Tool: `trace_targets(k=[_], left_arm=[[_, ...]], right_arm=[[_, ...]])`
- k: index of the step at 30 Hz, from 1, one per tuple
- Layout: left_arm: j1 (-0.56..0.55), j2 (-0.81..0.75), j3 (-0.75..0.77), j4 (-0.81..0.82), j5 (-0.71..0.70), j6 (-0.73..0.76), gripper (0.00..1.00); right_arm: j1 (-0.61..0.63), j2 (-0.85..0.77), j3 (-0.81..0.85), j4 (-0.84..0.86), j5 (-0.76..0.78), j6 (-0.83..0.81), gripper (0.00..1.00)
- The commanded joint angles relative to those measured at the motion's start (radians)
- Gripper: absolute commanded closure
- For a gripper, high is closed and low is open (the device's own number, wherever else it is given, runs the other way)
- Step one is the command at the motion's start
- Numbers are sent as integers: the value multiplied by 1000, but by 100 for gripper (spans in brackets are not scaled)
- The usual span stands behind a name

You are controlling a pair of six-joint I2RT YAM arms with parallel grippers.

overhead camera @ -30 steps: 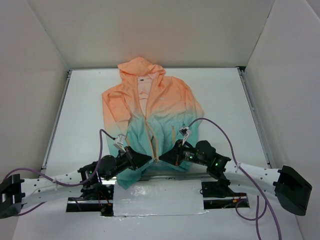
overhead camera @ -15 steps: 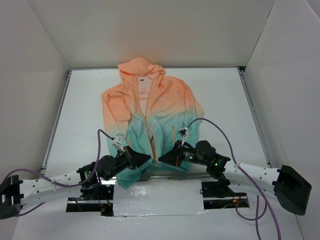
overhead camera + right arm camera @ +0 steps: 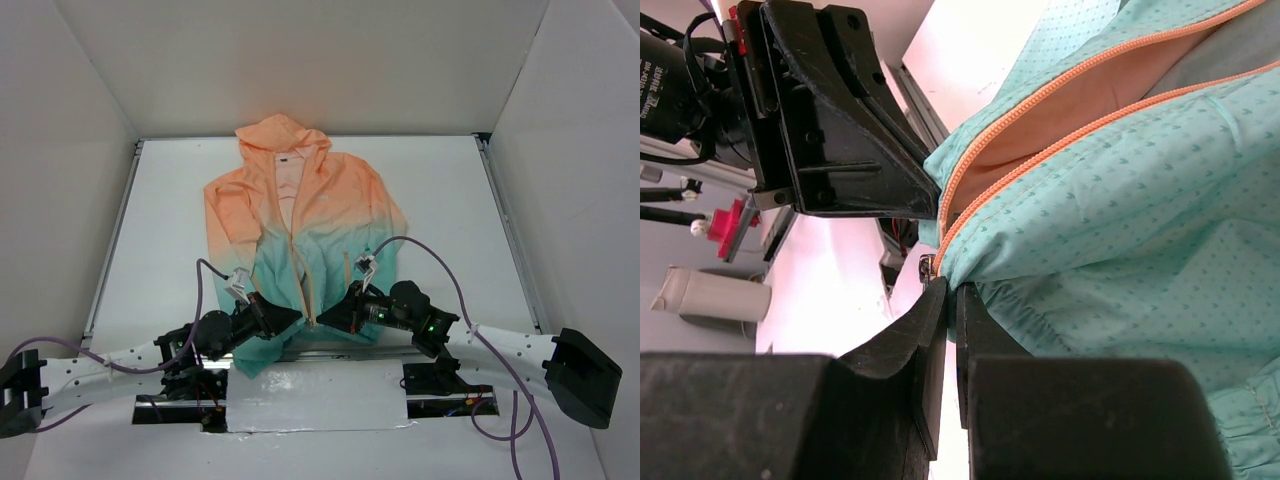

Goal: Zip up the jacket

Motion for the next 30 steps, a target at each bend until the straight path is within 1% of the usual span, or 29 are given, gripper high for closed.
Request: trace_targets(k=[1,7,18,30], left_arm=[[3,10,33,69,14,-17,100],[3,27,33,89,25,-19,100],[3,-5,40,48,3,-17,100],[3,4,30,56,5,-25,100]], right_arm=[[-4,-9,17,53,12,-18,100],[-6,12,33,51,7,-23,100],[-6,37,38,71,-5,-23,100],[-7,-11,29,62,4,-26,100]])
